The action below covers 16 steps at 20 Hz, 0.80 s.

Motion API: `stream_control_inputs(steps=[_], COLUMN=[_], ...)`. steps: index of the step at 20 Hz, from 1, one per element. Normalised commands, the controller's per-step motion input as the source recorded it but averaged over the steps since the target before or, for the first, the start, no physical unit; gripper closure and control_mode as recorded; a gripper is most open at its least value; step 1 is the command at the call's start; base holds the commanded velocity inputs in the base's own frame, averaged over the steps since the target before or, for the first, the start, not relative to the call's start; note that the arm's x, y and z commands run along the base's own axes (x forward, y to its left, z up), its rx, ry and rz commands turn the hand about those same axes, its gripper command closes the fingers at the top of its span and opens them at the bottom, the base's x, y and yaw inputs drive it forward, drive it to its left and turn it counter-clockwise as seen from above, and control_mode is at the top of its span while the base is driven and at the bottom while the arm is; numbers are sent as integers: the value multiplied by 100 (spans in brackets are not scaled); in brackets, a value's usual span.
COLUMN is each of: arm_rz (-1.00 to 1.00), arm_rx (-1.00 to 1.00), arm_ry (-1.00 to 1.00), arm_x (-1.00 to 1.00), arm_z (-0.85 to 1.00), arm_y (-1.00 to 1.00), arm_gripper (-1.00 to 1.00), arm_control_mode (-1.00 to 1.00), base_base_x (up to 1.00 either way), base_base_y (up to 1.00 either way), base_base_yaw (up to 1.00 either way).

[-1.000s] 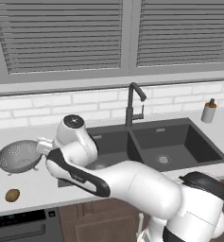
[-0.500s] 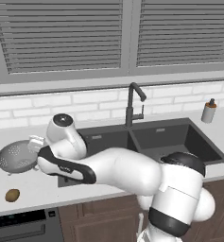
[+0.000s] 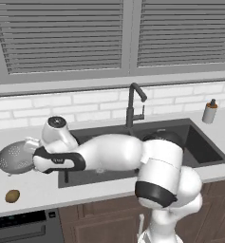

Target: Put the colander in the sink, put the kiwi, orange in the colander, and turn on the sink faucet and pour water over the colander.

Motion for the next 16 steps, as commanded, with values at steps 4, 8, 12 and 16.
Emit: stream_control_inputs(steps=[4, 8, 12, 16], arm_rz=[0, 0, 0, 0], arm_rx=[0, -2, -1, 0], arm_ry=[1, 5, 4, 0], arm_x=[31, 29, 32, 29], arm_z=[-25, -23, -16, 0], arm_y=[29, 32, 31, 18], arm_gripper=[-100, -100, -100, -100], arm_control_mode=[-100, -100, -100, -100], base_base_x=[0, 0, 0, 0], base_base_y=[0, 0, 0, 0], base_base_yaw=[0, 0, 0, 0])
